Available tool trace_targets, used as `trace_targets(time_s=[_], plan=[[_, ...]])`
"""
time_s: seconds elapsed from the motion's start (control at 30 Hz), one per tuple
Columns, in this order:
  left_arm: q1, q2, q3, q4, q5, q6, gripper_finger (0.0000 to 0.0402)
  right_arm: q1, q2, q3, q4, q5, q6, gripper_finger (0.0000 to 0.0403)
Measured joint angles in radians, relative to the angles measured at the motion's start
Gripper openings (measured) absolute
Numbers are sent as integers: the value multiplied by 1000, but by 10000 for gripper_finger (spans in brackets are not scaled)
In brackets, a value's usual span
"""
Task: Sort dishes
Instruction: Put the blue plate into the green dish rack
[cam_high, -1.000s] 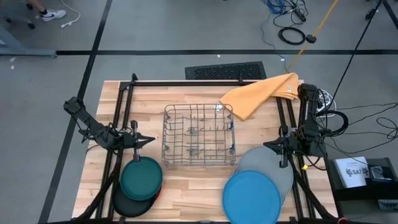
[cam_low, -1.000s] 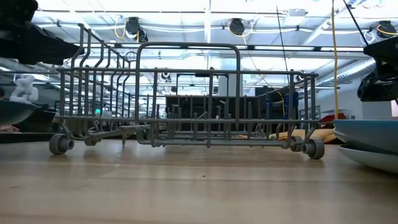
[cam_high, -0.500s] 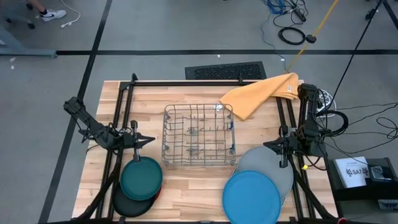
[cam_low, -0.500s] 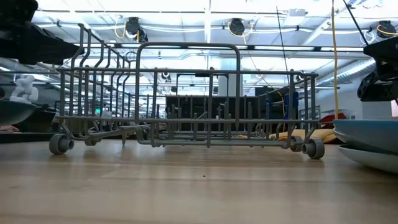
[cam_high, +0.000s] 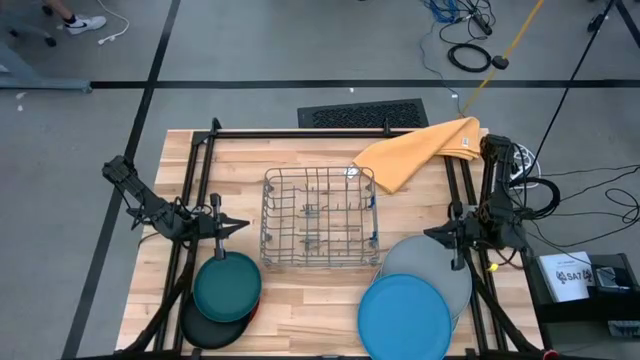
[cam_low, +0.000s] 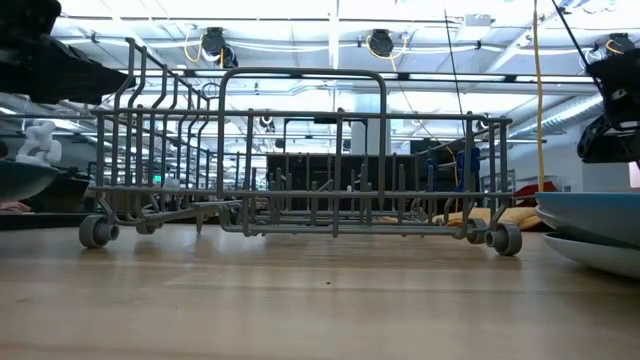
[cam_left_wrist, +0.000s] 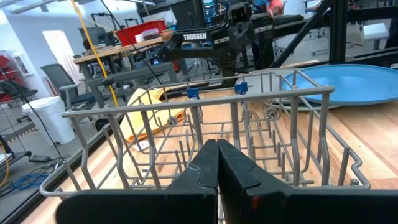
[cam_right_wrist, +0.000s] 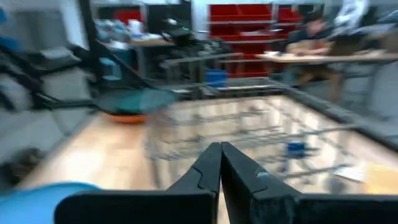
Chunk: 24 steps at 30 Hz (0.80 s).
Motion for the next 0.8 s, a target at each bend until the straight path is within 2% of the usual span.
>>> trace_targets(time_s=[0.23, 0.33, 0.43, 0.6, 0.7, 0.8], plan=[[0, 0, 0, 0, 0, 0, 0, -40, 0, 2, 367, -298, -313, 6], [0, 0, 0, 0, 0, 0, 0, -41, 0, 53, 391, -312, -350, 6], [0, 0, 0, 0, 0, 0, 0, -41, 0, 147, 302, -307, -328, 6], [0, 0, 0, -1, 0, 0, 0, -40, 45, 353, 25, -322, -188, 6], [0, 0, 0, 0, 0, 0, 0, -40, 110, 475, -181, -411, -91, 6], [0, 0, 0, -1, 0, 0, 0, -40, 203, 565, -287, -495, -61, 6]])
